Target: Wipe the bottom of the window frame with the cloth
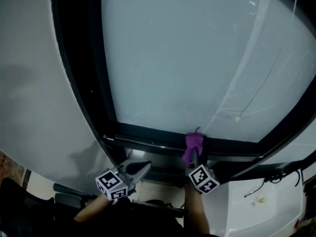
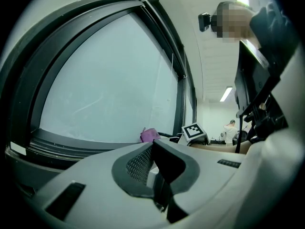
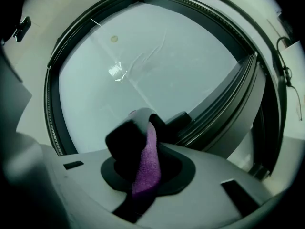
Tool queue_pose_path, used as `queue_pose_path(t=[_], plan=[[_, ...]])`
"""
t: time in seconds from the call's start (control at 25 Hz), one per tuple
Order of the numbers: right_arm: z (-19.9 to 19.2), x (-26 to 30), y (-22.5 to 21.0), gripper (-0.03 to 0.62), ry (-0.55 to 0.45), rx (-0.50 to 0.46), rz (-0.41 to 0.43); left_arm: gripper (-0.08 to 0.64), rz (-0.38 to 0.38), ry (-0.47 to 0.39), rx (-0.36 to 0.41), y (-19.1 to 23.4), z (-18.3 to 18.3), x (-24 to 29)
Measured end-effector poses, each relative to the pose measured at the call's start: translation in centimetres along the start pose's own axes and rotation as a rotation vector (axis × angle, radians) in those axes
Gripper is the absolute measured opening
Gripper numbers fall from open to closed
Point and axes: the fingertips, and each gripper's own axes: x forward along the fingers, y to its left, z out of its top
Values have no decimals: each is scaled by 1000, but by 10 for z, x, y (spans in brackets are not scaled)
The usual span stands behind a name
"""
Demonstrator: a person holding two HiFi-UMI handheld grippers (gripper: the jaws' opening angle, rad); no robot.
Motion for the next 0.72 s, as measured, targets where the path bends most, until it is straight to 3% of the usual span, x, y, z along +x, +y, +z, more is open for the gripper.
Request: queue_pose_path(t=[0.12, 0.4, 0.56, 0.72], plan=[[3, -2, -10, 68, 30, -86, 5, -8, -12, 14, 9, -7, -1, 8], [9, -6, -14, 69, 99, -465, -21, -8, -4, 27, 2, -26, -3, 25], [14, -8, -23, 69, 114, -500, 2, -8, 9, 33, 8, -32, -6, 34], [22, -9, -30, 69, 147, -596, 23, -8, 22, 24, 17, -43, -6, 48]])
